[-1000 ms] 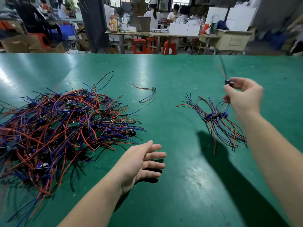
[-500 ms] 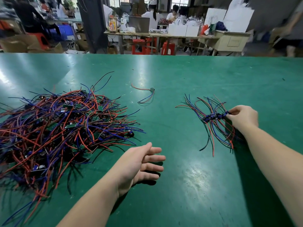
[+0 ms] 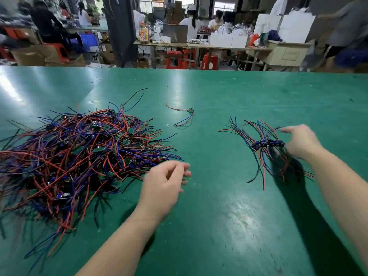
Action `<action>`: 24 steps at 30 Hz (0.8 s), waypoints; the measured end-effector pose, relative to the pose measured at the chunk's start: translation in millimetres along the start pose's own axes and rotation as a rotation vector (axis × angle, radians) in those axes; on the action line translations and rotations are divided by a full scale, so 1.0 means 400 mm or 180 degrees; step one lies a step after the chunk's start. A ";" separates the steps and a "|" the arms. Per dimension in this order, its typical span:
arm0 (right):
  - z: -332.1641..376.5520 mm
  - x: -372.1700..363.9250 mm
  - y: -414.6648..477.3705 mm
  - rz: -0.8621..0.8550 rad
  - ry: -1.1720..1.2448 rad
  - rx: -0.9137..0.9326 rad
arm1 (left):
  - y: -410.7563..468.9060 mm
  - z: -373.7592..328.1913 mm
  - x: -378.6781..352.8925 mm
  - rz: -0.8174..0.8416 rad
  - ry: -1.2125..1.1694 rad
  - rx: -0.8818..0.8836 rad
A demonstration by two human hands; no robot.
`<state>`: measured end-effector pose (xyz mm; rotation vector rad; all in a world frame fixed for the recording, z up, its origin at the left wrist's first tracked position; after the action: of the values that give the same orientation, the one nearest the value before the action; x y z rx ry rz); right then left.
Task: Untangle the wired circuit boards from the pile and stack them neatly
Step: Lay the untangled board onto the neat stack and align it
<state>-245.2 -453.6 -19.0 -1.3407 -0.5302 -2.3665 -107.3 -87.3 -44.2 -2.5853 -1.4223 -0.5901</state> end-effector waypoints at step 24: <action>0.350 -0.210 -0.419 0.0523 0.2304 0.1253 | 0.012 -0.025 0.299 -0.2252 0.2372 -0.0325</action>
<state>-184.7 -229.4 -48.5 -0.3024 -0.5826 -2.2415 -48.8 0.7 13.0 -1.5201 -1.9519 -1.5245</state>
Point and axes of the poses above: each hand's wrist, its own y-axis towards the middle knuckle, its own x-axis out of the back of the hand, z = x × y, the point moved 6 cm from there along y, towards the middle knuckle, and after that the axes turned 14 degrees about y, right-handed, at the moved point
